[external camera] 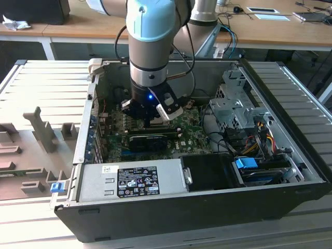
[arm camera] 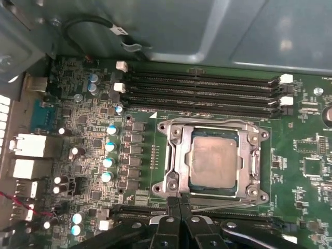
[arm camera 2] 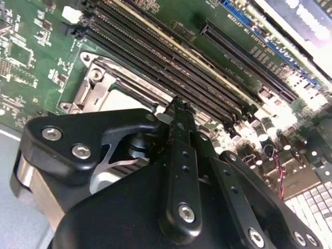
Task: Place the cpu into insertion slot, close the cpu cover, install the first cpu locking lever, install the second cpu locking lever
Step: 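Install the second cpu locking lever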
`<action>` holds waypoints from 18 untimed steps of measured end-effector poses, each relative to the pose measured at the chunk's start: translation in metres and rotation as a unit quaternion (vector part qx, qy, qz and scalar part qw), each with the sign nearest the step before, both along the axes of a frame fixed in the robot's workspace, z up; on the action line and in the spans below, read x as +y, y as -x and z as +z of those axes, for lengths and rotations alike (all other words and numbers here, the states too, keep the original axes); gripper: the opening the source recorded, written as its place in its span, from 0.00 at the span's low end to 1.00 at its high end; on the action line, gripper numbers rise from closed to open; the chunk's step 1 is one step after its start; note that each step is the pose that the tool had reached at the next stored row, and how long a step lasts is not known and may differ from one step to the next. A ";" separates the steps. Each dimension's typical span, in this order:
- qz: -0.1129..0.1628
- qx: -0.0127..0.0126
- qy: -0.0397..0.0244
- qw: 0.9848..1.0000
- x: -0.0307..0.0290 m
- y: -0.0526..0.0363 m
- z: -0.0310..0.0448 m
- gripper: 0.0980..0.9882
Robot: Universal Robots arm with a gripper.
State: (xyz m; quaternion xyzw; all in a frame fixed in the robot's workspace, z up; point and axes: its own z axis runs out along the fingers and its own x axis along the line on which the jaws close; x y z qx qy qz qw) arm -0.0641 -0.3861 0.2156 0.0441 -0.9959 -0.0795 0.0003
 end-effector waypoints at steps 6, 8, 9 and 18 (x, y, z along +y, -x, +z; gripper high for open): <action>0.000 -0.001 -0.018 1.000 -0.0091 0.0048 -0.0030 0.01; 0.000 -0.001 -0.026 1.000 -0.0127 0.0059 -0.0035 0.01; 0.000 -0.001 -0.028 1.000 -0.0129 0.0063 -0.0037 0.01; 0.000 -0.003 -0.051 0.999 -0.0136 0.0136 -0.0142 0.01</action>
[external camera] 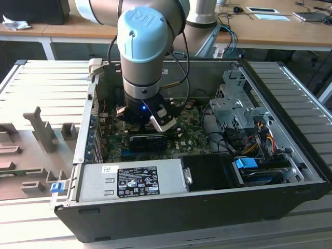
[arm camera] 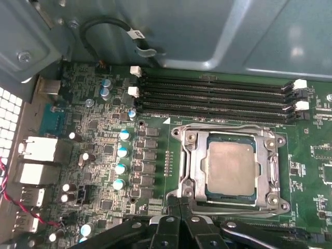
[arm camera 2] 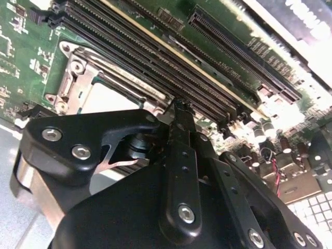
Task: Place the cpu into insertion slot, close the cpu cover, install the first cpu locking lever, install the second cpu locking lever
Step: 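Install the second cpu locking lever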
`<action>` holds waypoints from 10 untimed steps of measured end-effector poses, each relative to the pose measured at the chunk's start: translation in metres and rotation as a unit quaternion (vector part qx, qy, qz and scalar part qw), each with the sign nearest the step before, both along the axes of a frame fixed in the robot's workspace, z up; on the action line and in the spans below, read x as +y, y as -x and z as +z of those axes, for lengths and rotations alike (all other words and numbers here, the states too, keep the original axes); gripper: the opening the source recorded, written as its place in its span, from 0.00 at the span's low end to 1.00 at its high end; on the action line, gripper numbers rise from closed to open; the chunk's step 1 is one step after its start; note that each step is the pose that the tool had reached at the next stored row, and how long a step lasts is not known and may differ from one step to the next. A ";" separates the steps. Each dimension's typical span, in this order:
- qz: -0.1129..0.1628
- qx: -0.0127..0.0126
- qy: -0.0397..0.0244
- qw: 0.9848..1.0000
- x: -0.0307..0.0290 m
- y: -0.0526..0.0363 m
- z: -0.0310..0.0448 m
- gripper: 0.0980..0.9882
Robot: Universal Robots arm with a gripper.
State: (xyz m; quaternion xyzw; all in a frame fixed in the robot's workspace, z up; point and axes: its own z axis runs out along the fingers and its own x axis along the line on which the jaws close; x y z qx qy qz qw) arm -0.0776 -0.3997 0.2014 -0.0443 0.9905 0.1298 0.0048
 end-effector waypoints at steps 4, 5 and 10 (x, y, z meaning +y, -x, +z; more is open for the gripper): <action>0.000 0.000 -0.014 1.000 0.0000 0.0000 -0.0038 0.01; 0.000 0.000 -0.017 1.000 0.0002 0.0001 -0.0051 0.01; 0.000 -0.001 -0.021 1.000 0.0001 0.0008 -0.0052 0.01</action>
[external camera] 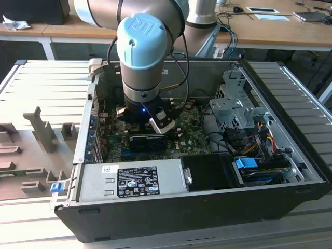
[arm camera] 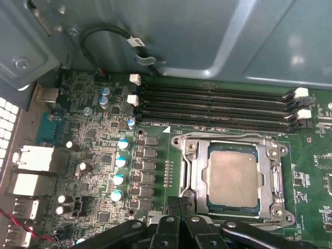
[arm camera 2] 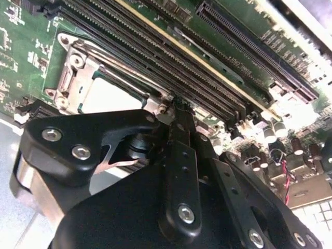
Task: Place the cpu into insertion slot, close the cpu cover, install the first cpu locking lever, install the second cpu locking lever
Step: 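Install the second cpu locking lever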
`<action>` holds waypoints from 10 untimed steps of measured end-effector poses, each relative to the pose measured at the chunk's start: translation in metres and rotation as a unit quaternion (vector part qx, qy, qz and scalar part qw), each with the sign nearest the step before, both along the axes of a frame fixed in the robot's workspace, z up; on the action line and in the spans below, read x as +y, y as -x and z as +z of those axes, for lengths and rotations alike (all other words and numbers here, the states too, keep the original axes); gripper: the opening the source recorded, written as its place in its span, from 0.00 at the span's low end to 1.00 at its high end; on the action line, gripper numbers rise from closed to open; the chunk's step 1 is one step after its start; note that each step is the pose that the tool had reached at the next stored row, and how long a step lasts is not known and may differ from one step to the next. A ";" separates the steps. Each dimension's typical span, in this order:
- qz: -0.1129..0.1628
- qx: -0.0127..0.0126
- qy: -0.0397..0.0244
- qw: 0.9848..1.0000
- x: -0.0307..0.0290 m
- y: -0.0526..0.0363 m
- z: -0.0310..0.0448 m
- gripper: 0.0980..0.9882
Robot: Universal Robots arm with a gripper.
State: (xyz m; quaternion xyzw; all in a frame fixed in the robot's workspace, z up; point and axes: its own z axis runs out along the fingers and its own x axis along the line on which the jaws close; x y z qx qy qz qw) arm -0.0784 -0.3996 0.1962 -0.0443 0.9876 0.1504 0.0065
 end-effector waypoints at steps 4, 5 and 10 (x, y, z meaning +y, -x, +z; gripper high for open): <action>0.000 0.000 0.000 1.000 0.0000 0.0001 0.0167 0.01; 0.000 0.000 0.000 1.000 0.0000 0.0001 0.0201 0.01; 0.000 0.000 0.000 1.000 0.0000 0.0000 0.0334 0.01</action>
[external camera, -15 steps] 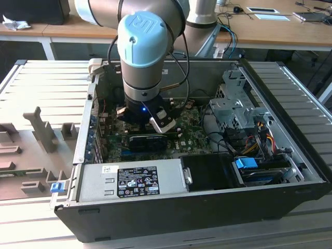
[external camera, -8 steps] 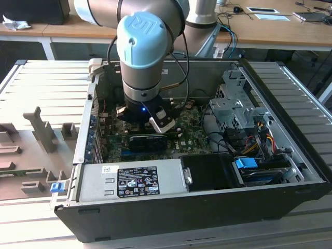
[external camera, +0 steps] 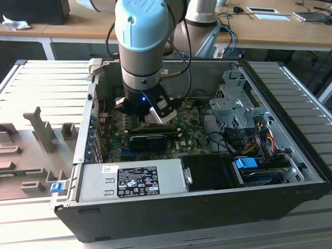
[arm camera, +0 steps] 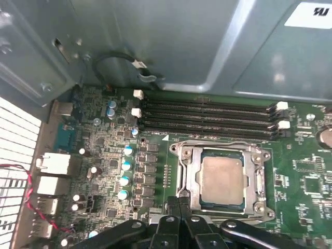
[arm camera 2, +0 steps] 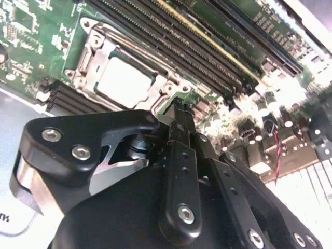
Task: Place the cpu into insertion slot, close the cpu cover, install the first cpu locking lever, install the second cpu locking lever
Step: 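Install the second cpu locking lever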
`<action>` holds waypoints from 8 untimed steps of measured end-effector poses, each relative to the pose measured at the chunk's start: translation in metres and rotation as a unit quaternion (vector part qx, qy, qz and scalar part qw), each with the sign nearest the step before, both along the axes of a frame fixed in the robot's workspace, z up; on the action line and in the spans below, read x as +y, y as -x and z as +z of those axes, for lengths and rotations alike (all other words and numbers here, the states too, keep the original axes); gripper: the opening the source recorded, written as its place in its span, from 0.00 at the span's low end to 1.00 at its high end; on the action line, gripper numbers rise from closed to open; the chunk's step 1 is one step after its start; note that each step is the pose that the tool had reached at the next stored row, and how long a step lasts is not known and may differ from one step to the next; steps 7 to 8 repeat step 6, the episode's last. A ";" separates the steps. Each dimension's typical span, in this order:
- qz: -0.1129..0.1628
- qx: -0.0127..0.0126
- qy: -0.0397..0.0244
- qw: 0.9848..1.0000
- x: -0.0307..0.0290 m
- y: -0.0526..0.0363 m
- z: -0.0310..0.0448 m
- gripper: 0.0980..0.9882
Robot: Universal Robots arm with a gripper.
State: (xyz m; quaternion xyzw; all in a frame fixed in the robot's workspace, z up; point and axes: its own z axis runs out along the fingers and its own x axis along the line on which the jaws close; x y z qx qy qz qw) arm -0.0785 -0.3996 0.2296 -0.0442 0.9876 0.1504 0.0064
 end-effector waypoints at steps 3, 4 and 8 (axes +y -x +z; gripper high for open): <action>0.000 0.000 0.000 1.000 0.0000 0.0000 0.0054 0.01; 0.000 0.000 0.000 1.000 0.0001 0.0000 0.0054 0.01; 0.000 0.000 0.000 1.000 0.0000 0.0000 0.0054 0.01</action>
